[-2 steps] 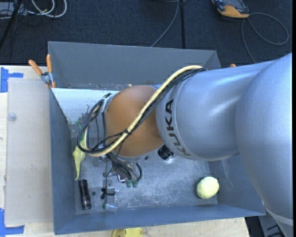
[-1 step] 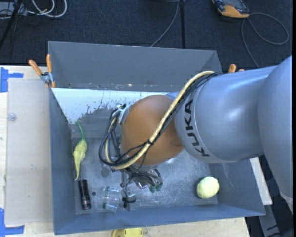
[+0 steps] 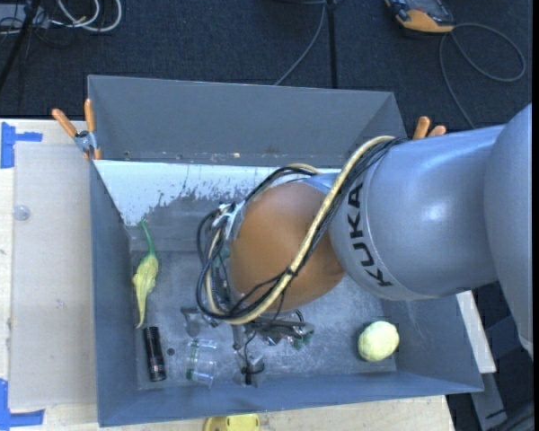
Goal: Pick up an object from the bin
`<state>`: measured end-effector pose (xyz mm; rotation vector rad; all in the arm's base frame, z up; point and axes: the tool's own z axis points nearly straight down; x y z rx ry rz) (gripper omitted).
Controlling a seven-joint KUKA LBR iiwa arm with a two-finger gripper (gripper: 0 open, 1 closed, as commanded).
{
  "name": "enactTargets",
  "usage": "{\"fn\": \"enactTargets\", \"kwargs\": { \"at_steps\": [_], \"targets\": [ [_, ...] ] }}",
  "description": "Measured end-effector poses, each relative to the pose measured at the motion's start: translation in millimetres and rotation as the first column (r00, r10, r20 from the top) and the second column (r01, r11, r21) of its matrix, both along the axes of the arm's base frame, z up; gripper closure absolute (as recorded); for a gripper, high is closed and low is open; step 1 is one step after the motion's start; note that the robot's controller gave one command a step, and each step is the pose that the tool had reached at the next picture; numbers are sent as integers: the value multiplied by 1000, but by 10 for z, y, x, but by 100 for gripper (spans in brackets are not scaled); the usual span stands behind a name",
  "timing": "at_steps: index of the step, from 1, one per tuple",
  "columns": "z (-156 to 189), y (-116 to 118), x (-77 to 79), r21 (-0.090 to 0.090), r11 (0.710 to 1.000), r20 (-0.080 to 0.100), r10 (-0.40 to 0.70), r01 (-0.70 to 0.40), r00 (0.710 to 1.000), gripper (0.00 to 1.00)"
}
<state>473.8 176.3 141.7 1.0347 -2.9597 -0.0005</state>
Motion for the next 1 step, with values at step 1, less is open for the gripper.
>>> {"fn": "enactTargets", "kwargs": {
  "at_steps": [1],
  "targets": [
    [-574, 15, 66, 1, 973, 0, 230, -230, 973, 0]
  ]
}}
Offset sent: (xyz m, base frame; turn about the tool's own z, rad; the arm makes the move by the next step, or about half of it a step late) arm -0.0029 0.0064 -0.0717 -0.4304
